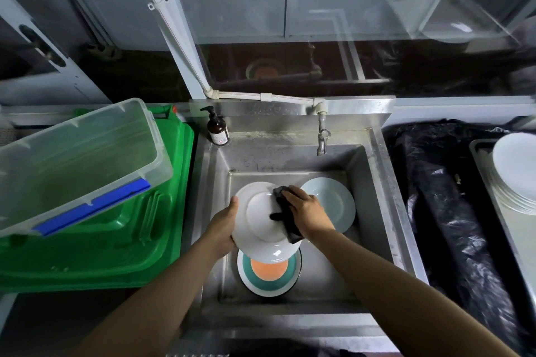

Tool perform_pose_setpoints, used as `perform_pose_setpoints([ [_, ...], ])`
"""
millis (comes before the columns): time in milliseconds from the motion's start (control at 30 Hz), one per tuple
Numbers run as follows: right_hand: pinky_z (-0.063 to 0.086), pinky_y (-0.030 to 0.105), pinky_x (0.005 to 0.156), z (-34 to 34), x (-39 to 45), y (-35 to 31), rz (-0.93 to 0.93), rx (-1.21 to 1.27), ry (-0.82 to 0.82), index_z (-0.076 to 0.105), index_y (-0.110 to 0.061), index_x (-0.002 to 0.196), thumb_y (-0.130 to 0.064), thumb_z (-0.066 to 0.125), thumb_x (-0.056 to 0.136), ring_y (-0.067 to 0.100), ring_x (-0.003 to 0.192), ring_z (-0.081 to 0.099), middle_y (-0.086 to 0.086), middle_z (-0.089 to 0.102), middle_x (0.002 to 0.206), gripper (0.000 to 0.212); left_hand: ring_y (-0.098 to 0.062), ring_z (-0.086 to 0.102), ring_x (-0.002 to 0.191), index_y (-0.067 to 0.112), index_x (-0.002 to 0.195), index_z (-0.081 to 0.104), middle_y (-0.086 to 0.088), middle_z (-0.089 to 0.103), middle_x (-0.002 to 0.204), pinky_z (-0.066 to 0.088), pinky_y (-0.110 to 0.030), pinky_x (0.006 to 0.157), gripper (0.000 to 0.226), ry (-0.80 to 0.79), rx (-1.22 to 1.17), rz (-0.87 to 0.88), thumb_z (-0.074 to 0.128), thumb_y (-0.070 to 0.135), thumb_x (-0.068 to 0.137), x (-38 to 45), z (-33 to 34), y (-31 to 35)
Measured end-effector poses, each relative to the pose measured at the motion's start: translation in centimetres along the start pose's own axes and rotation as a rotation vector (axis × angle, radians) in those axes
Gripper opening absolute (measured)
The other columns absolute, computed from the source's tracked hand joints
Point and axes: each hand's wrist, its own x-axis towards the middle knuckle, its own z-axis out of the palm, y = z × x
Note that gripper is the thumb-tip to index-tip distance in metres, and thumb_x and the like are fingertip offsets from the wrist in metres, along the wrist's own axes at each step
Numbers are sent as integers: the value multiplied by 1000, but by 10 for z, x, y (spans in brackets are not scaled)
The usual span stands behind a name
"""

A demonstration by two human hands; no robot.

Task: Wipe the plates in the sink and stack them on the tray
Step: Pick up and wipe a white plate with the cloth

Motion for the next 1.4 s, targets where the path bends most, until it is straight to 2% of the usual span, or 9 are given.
perform_pose_setpoints([
  [167, 43, 32, 99, -1, 4, 0, 115, 72, -50, 61, -31, 134, -19, 51, 98, 36, 113, 54, -4, 56, 137, 39, -35, 72, 104, 7, 119, 68, -14, 77, 109, 59, -41, 83, 27, -104, 220, 89, 60, 27, 102, -1, -1, 1],
  [367, 41, 39, 107, -8, 9, -1, 108, 52, -106, 49, -23, 146, -16, 62, 94, 35, 123, 52, 6, 53, 143, 53, -29, 67, 83, 8, 101, 72, -12, 74, 94, 45, -33, 69, 34, -147, 1085, 339, 56, 38, 101, 7, 5, -4],
  [467, 43, 38, 104, -7, 6, -3, 1, 28, -140, 58, -19, 139, -17, 65, 94, 38, 117, 56, 10, 57, 137, 46, -25, 68, 104, 23, 119, 72, -3, 75, 115, 53, -36, 85, 34, -199, 1385, 507, 49, 42, 102, 7, 2, -7],
  [633, 51, 45, 93, -4, -3, -15, -224, -142, -457, 64, -22, 126, -25, 59, 89, 30, 102, 60, 6, 62, 116, 38, -21, 70, 102, 24, 117, 70, 3, 76, 109, 49, -41, 106, 25, -283, 1763, 1000, 57, 37, 101, 10, -13, -19],
  [767, 41, 43, 106, -5, -14, -19, -202, -389, -628, 38, -31, 146, -52, 66, 80, 28, 125, 42, 0, 43, 144, 75, -16, 74, 90, 23, 107, 76, 6, 77, 101, 59, -35, 92, 24, -230, 1780, 1252, 80, 31, 85, 9, -21, -37],
  [967, 49, 45, 91, 4, -31, -19, -315, -563, -289, 55, -21, 132, -28, 72, 89, 34, 112, 54, 4, 60, 126, 47, -22, 76, 97, 14, 101, 79, -4, 79, 104, 60, -39, 93, 23, -66, 1648, 1446, 83, 25, 82, 6, -10, -46],
  [1200, 55, 44, 77, -14, -47, 0, -283, -657, -146, 65, -22, 116, -27, 82, 76, 31, 97, 60, 1, 66, 108, 43, -27, 42, 145, 24, 139, 60, -2, 54, 151, 31, -50, 121, 59, -76, 1675, 1001, 25, 58, 105, 9, 11, -37],
  [1300, 56, 45, 76, -26, -62, 17, -201, -685, -107, 66, -21, 115, -24, 80, 77, 32, 96, 60, 2, 66, 109, 40, -23, 19, 155, 21, 156, 40, -1, 32, 165, 18, -41, 126, 60, -17, 1289, 756, 36, 54, 105, 2, 32, -30],
  [1400, 55, 44, 72, -39, -74, 45, -182, -698, -23, 68, -23, 110, -25, 78, 78, 31, 91, 61, 1, 66, 105, 34, -34, 36, 147, 11, 158, 32, -14, 36, 161, 35, -45, 119, 68, 150, 917, 395, 54, 41, 101, 5, 61, -19],
])
